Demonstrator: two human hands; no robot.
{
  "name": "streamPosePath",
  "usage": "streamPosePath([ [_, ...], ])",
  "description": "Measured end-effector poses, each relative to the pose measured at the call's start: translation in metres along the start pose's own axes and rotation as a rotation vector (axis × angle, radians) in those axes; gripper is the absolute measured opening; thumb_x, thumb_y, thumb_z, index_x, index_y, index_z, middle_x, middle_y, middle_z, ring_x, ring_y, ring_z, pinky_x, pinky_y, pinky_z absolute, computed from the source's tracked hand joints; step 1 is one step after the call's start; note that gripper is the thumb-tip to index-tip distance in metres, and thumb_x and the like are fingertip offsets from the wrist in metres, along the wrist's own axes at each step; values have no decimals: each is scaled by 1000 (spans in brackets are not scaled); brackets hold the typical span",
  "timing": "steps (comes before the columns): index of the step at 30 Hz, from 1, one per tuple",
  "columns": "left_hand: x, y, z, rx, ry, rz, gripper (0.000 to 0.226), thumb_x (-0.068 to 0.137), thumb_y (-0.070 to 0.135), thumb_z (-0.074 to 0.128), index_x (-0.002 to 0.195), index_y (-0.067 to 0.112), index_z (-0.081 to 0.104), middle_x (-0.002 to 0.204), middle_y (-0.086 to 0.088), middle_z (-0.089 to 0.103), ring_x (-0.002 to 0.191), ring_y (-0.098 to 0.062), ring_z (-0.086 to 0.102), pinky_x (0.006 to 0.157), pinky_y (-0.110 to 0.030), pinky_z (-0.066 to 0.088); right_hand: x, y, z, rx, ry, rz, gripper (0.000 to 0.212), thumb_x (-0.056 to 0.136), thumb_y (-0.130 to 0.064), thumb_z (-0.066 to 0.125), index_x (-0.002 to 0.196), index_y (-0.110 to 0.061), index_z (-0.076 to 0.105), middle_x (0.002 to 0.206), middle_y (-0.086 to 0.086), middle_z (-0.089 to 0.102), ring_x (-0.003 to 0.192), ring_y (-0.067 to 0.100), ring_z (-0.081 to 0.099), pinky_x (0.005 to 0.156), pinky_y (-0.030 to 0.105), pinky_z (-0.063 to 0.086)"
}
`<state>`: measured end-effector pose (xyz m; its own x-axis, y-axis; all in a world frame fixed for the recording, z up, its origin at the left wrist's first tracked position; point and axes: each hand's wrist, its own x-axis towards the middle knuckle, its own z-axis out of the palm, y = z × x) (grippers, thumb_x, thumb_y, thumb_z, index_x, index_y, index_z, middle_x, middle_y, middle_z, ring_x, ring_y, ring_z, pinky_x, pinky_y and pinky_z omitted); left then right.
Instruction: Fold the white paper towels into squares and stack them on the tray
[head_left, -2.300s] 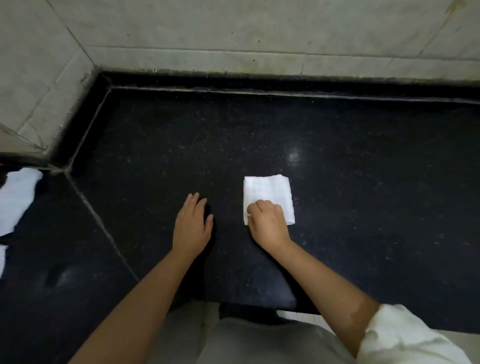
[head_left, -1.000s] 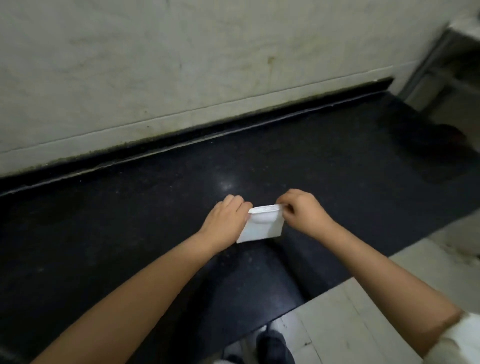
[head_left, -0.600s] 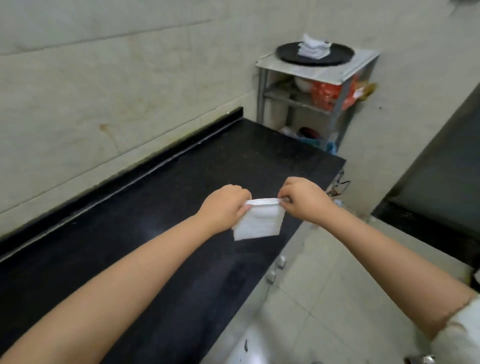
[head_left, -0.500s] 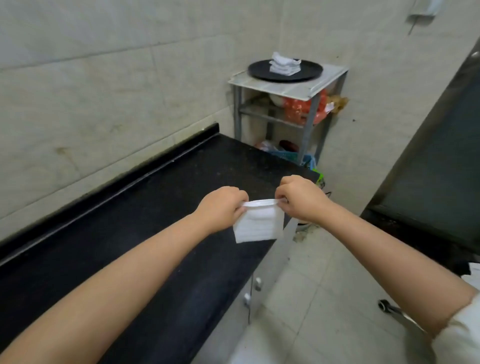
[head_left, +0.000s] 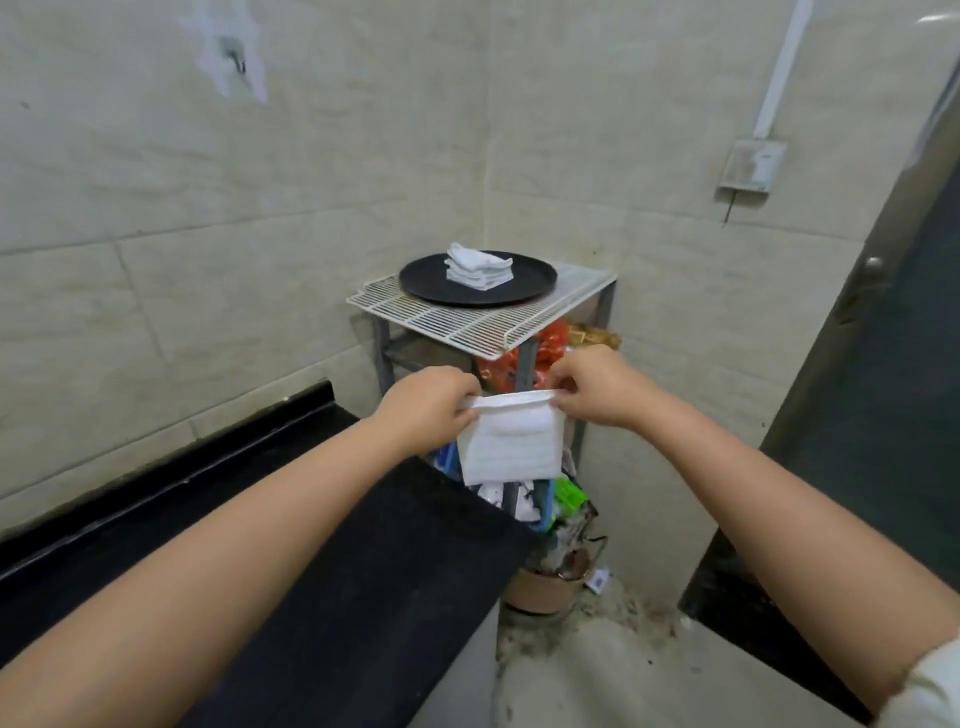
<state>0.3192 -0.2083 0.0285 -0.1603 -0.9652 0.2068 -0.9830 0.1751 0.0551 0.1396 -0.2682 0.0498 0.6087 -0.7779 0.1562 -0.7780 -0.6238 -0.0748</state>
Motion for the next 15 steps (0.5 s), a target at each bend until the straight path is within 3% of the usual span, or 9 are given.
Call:
streamPosePath([
  [3,65,-17,1,-7,55,-23,24,93,24,51,109,9,61,113,-7,63,105,-24,56,83,-33,43,60,38,-8,31,18,-31,19,83,-11,56,96,-7,70,98,10,71,94,26,62,76,31,47],
  [6,133,-40,-4,6,98,-84,25,92,25,52,108,8,61,111,-7,62,105,-26,56,83,-34,43,130,71,-21,2,56,-75,20,84,-12,56,98,-8,69,98,8,70,87,21,58,69,24,34],
  [9,195,-64,-13,-43,143,-151,25,91,23,54,107,7,63,108,-10,64,105,-29,57,83,-34,44,196,101,-34,81,80,-79,18,83,-10,58,97,-7,70,99,10,70,80,13,51,61,24,36],
  [12,249,-81,-21,-51,99,-194,25,92,22,53,109,6,64,110,-12,66,102,-29,58,82,-33,44,251,127,-42,147,42,-109,19,83,-7,59,98,-5,70,100,13,71,79,12,50,49,5,30],
  [15,298,-91,-25,-65,111,-274,27,94,20,50,116,6,59,117,-13,62,106,-28,56,81,-30,41,303,155,-47,214,11,-141,21,83,-7,60,101,-4,69,100,11,69,81,11,50,50,3,32],
])
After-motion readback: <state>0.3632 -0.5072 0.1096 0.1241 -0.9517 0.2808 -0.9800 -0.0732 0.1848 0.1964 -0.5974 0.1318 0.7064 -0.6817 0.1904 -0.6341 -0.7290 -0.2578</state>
